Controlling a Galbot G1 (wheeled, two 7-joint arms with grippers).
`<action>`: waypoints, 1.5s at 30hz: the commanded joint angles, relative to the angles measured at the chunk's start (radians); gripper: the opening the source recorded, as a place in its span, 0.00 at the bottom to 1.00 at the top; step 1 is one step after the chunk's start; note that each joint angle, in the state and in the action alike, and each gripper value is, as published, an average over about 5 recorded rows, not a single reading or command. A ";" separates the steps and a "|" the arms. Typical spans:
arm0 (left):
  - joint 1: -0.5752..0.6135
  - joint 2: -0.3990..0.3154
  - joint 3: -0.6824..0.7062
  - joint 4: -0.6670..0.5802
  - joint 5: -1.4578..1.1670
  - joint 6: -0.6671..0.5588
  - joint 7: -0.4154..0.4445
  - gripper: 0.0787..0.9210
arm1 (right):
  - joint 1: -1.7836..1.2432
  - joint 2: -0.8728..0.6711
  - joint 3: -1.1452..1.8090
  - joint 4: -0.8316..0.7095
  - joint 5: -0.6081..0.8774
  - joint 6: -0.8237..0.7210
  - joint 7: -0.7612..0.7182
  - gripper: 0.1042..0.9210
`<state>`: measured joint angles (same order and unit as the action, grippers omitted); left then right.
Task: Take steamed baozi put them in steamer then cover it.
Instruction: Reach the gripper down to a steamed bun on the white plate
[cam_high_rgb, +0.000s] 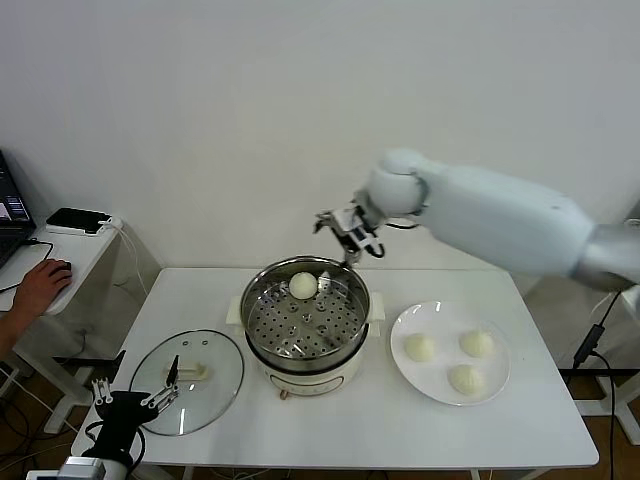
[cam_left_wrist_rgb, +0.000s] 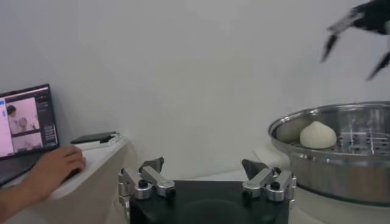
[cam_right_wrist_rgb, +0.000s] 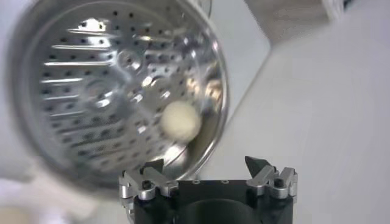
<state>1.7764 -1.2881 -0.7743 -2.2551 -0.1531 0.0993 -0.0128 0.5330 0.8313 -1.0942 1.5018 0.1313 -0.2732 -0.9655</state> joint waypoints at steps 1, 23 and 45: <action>-0.019 0.013 0.004 -0.001 -0.011 0.006 0.001 0.88 | -0.041 -0.296 0.037 0.173 0.027 -0.167 -0.041 0.88; -0.015 0.003 0.001 -0.005 0.000 0.015 0.001 0.88 | -0.628 -0.300 0.344 0.027 -0.252 -0.030 -0.078 0.88; -0.016 -0.006 -0.019 0.024 -0.002 0.014 0.004 0.88 | -0.622 0.001 0.320 -0.242 -0.316 -0.016 -0.042 0.88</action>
<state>1.7598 -1.2950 -0.7932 -2.2316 -0.1546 0.1134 -0.0094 -0.0726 0.7719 -0.7809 1.3216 -0.1678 -0.2924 -1.0094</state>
